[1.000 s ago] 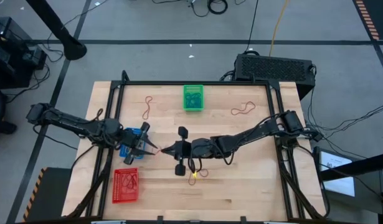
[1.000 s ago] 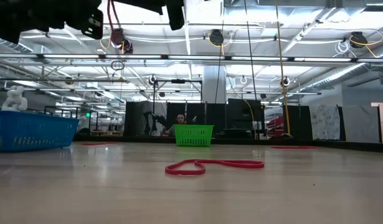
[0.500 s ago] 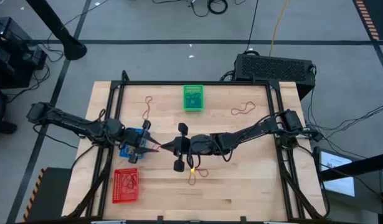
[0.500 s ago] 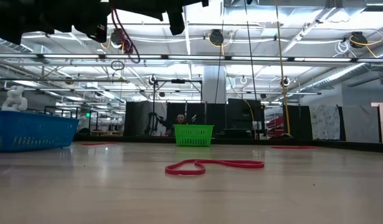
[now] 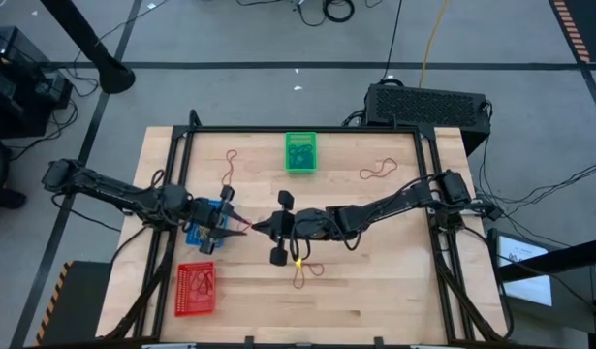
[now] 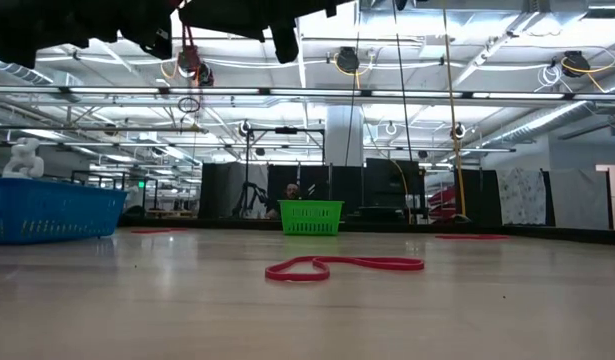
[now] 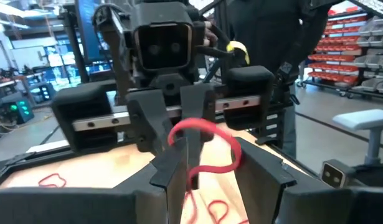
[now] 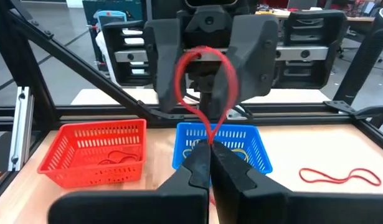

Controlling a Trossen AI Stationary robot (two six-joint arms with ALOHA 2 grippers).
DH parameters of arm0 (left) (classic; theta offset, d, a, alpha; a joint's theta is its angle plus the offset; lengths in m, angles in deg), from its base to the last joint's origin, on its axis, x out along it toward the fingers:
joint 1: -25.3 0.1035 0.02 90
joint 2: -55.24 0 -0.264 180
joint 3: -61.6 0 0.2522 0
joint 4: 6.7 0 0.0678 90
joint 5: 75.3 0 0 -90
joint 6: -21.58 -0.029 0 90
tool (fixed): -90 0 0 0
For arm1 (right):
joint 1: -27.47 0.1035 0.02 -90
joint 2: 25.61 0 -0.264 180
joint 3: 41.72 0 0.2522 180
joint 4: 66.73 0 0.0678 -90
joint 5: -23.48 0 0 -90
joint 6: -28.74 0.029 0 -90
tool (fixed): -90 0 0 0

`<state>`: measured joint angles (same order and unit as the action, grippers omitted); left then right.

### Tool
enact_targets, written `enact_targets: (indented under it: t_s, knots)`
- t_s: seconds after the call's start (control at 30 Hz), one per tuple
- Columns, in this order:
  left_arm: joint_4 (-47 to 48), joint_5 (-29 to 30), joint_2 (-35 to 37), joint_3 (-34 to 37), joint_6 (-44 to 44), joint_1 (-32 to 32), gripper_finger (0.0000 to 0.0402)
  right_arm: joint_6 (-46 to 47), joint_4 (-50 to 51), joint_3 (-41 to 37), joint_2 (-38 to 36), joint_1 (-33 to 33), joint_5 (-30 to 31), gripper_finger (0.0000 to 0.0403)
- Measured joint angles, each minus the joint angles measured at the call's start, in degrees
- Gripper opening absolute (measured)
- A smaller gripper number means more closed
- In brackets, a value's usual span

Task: Sort rubber bands into baskets
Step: Put the red rubber band into the red bin

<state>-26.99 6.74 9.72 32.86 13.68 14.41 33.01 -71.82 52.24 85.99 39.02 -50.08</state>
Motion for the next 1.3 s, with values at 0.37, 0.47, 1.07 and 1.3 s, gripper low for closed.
enact_targets:
  t_s: [0.37, 0.47, 1.07, 1.3]
  knots:
    - [0.3, 1.8, 0.0, 0.0, 0.0, 0.0, 0.0116, -0.4, 0.0, 0.0, 0.0, 0.0, -0.1, 0.0]
    - [0.4, 1.9, 0.0, 0.0, 0.0, 0.0, 0.0074, -0.4, 0.0, 0.0, 0.0, 0.0, -0.3, 0.0]
    - [0.6, 2.0, 1.9, 0.0, 6.7, -0.5, 0.0002, -3.4, 8.1, 0.0, -1.5, 0.1, -0.2, 0.0097]
    - [22.8, 1.1, 6.1, -8.3, 21.9, -4.8, 0.0001, -1.0, 24.8, 0.0, -5.7, 2.4, -0.4, 0.0135]
